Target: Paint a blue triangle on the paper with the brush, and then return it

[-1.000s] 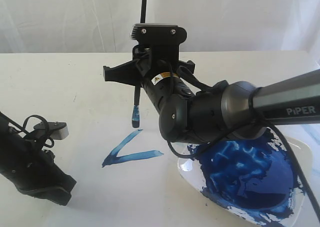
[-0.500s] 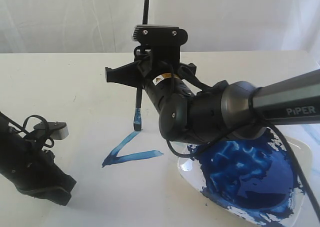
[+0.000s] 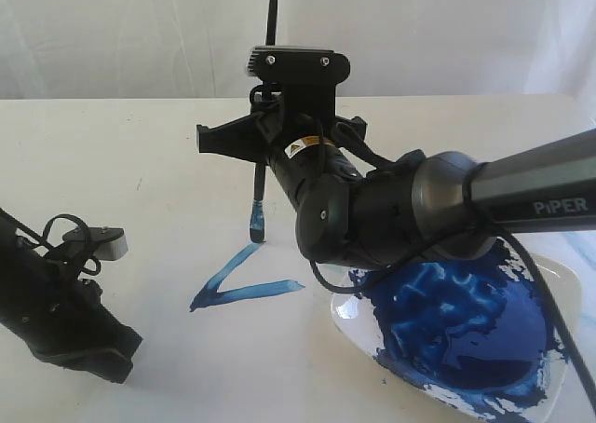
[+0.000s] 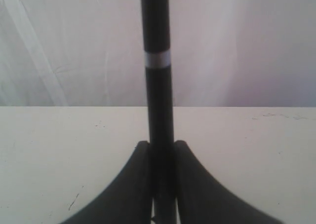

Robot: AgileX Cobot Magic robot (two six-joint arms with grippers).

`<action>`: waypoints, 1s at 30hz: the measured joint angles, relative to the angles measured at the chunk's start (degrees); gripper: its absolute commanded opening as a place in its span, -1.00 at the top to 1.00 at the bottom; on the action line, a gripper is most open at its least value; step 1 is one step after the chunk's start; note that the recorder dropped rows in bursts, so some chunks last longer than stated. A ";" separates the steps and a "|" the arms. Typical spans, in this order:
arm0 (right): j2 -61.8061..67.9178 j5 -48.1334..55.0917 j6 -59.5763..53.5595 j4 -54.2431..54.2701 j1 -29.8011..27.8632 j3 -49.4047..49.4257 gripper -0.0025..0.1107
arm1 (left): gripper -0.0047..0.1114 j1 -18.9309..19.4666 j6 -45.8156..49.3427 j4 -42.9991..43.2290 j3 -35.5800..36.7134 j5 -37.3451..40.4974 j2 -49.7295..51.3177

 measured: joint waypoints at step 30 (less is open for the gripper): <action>0.71 2.12 -6.49 6.72 0.00 0.00 0.96 | 0.92 0.00 0.00 0.00 0.00 0.00 0.00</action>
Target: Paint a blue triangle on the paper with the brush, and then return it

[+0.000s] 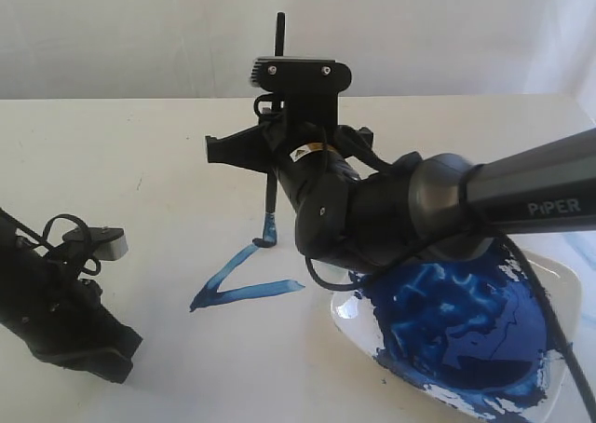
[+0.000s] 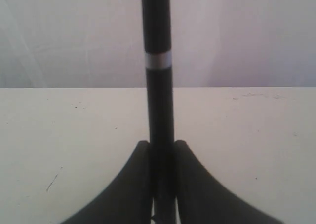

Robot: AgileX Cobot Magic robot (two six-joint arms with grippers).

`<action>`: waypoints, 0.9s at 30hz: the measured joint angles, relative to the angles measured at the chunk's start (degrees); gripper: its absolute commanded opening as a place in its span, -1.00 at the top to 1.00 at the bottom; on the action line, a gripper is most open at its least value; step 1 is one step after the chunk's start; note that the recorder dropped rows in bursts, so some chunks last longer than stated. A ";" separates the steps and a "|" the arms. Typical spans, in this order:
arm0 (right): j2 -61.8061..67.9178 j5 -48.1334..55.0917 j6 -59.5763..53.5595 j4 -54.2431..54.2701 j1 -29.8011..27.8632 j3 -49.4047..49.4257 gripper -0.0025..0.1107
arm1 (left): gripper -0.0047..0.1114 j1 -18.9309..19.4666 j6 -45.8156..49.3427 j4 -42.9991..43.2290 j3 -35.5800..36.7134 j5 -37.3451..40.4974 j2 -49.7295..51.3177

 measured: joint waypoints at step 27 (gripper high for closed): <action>-4.11 6.48 -13.19 14.90 0.00 -0.10 0.96 | 0.92 0.00 0.00 0.00 0.00 0.00 0.00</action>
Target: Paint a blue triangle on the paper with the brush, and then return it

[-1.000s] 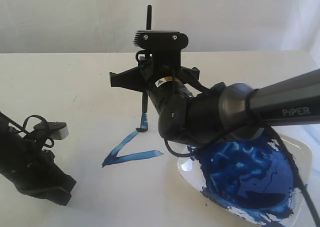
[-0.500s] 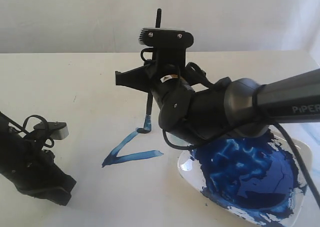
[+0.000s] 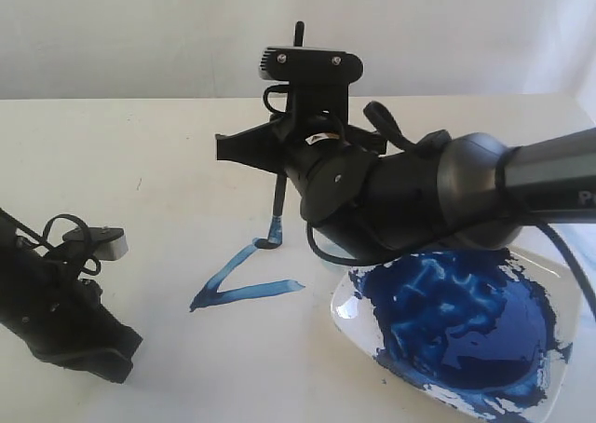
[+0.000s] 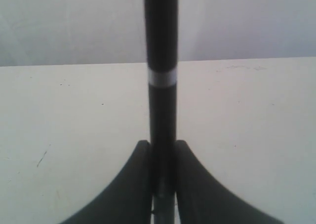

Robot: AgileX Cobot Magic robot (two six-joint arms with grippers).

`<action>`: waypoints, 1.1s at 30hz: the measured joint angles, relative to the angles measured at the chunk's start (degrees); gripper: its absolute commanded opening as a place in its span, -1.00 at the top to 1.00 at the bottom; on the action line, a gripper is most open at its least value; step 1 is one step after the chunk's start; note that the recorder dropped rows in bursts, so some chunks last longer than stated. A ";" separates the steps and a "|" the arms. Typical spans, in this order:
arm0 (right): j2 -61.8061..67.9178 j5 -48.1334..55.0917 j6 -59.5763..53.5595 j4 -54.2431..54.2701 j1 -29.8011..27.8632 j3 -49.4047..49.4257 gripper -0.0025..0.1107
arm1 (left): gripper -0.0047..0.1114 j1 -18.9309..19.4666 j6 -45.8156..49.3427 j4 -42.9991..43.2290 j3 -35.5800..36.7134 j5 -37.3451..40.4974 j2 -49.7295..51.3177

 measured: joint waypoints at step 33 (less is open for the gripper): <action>-9.41 6.21 -6.86 7.08 0.88 7.85 0.96 | 0.92 0.00 0.00 0.00 0.00 0.00 0.00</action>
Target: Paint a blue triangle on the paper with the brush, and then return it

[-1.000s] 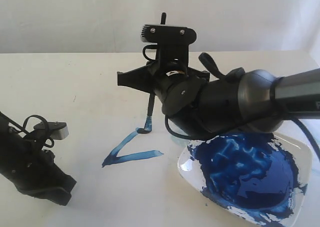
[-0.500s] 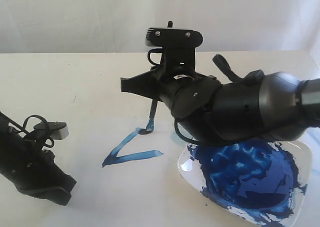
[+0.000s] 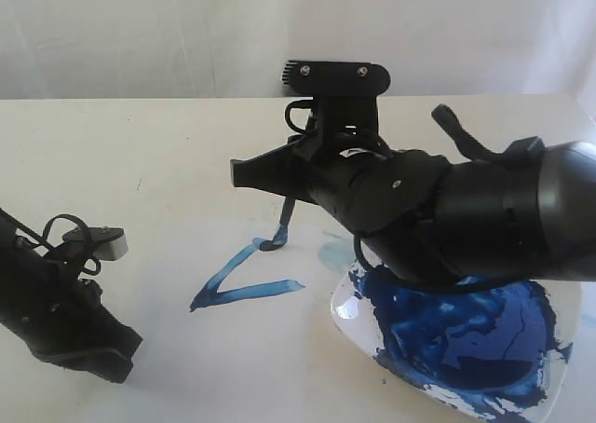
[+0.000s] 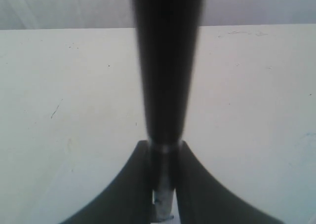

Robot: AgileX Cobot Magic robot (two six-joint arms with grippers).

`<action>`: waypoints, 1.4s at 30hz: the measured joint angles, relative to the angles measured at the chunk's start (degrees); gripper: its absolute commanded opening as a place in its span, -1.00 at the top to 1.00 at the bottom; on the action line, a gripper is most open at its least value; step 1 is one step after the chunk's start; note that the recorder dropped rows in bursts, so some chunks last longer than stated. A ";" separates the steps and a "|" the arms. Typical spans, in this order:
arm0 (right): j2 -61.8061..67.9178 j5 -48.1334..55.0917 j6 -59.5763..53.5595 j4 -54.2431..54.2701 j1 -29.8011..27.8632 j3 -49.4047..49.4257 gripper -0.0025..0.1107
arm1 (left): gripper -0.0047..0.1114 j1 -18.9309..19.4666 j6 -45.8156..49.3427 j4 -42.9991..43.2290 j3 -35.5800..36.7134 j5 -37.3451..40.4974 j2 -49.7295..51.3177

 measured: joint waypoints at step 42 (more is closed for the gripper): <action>-1.36 2.33 5.73 -7.74 0.00 0.89 0.96 | 0.92 0.00 0.00 0.00 0.00 0.00 0.00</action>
